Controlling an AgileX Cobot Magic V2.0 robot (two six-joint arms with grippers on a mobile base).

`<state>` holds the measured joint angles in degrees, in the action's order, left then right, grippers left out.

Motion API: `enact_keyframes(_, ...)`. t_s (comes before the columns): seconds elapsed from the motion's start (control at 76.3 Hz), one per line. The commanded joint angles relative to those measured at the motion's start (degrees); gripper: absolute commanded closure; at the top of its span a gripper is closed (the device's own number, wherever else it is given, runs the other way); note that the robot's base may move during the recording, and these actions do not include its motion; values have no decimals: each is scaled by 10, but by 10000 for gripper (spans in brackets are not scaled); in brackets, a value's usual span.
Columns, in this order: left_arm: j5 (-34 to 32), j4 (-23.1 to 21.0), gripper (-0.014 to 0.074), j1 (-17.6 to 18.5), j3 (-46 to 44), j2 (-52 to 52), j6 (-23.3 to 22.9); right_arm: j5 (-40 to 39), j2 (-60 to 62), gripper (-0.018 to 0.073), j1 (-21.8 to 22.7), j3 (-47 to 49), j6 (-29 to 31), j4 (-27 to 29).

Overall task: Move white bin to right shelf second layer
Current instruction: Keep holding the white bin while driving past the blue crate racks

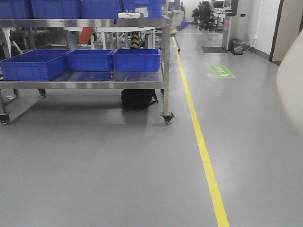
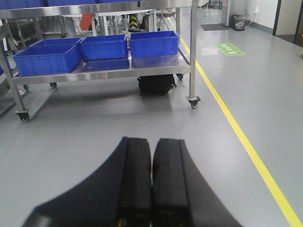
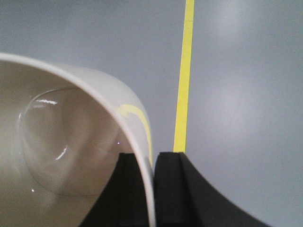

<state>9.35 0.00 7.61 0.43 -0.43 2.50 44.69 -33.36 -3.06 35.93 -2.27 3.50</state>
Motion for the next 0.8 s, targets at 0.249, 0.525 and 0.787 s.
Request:
enact_keyframes(0.249,-49,0,512,2,21,-8,-3,-48,0,450,4,16,2,7)
enact_keyframes(0.525,-49,0,512,2,21,-8,-3,-48,0,450,4,16,2,7)
enact_keyframes(0.787,-49,0,512,2,21,-8,-3,-49,0,450,4,16,2,7)
